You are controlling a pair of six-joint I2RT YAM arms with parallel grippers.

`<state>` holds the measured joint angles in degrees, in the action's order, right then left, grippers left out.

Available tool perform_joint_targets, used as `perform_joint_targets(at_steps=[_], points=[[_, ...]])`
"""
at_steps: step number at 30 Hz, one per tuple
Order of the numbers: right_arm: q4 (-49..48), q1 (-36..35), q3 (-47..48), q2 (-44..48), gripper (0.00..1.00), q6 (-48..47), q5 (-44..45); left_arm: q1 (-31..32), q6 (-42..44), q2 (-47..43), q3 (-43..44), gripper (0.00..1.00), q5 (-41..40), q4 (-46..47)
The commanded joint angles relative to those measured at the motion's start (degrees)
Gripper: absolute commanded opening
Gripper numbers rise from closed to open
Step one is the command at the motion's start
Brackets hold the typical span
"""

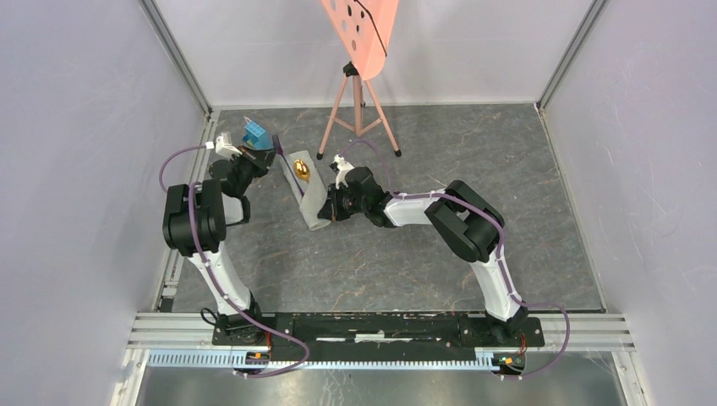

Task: Fold the napkin into a case and place the utensils inside

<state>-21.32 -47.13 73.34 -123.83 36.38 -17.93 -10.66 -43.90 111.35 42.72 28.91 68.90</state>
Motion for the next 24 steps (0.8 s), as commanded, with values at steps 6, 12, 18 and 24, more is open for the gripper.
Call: perform_joint_targets(at_steps=[6,12,18,24], points=[[-1.5,0.0,0.3,-1.1,0.00,0.5,0.7,1.0,-3.5,-4.6,-1.9,0.02,-2.9,-10.1],[-1.5,-0.1,0.5,-1.3,0.00,0.6,0.4,1.7,-4.5,-5.0,-1.8,0.02,-1.8,-13.6],[-1.4,0.0,0.8,-1.3,0.00,0.6,0.3,2.1,-6.1,-4.8,-2.9,0.02,-0.5,-14.0],[-1.1,-0.1,1.3,-1.6,0.00,0.6,0.4,2.8,-8.4,-3.2,-4.0,0.02,1.1,-11.8]])
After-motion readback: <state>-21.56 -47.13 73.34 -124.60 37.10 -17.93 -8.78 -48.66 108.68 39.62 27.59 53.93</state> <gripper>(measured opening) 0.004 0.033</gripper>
